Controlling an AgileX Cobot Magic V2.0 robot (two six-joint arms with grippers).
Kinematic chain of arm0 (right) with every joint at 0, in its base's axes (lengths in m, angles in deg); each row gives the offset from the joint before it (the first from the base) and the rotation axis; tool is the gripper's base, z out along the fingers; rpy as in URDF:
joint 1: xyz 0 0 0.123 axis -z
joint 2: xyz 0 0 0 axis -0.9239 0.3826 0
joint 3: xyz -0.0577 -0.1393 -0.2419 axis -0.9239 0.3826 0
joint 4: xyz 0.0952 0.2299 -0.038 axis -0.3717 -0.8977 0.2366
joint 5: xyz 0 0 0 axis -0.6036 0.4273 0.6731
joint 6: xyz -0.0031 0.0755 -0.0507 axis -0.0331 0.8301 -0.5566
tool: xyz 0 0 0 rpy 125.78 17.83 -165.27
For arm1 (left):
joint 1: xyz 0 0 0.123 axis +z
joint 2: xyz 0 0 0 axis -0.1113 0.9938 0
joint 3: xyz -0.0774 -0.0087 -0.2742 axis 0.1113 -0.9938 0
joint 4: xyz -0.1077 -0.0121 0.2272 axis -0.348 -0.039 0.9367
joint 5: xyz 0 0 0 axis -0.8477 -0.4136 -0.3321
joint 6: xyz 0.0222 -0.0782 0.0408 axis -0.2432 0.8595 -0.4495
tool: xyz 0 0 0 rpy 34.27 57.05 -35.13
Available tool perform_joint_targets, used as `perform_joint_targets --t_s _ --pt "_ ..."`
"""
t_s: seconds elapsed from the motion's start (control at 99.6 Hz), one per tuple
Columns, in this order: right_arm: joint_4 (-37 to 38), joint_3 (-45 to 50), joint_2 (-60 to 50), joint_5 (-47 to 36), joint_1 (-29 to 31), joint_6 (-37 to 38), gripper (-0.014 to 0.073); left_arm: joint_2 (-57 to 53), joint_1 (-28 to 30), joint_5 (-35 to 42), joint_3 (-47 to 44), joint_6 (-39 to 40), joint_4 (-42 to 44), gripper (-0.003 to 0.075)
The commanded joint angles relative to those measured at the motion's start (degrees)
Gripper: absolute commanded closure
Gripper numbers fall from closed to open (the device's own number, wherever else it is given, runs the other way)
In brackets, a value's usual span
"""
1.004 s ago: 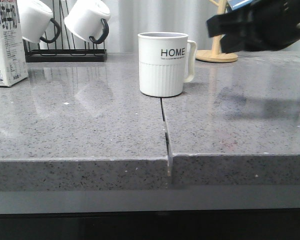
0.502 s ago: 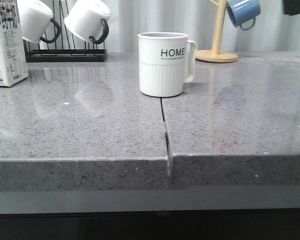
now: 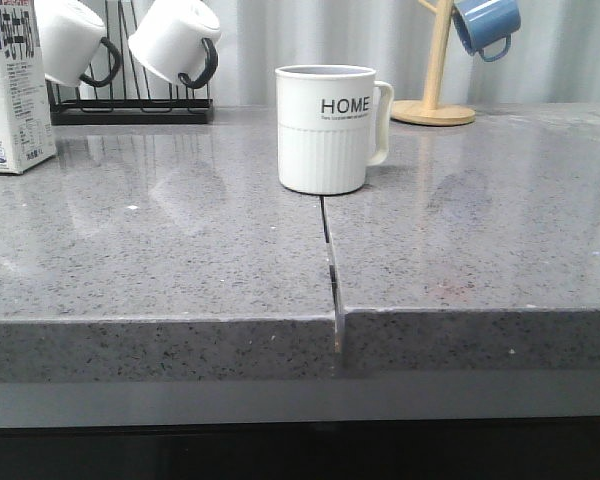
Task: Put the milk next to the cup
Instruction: 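Move the open left gripper to the milk carton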
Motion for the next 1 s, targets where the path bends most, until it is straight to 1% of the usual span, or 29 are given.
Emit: perform_joint_targets --t_s 0.0,0.141,0.251,0.783,0.994 --pt "-0.24 -0.74 -2.64 0.15 0.07 -0.06 0.0663 -1.84 -0.41 4.53 -2.40 0.14 -0.48 0.0741" --pt "-0.24 -0.61 -6.79 5.73 0.07 -0.06 0.0663 -1.84 -0.41 4.53 -2.40 0.14 -0.48 0.0741" --pt "-0.19 -0.38 -8.44 7.60 0.07 -0.06 0.0662 -1.84 -0.41 4.53 -2.40 0.14 -0.48 0.0741" --pt "-0.19 0.42 -8.91 7.48 0.07 -0.06 0.0662 -1.84 -0.41 5.46 -2.40 0.14 -0.48 0.0741" --pt "-0.19 0.42 -8.91 7.48 0.07 -0.06 0.0662 -1.84 -0.41 4.65 -1.45 0.14 -0.48 0.0741"
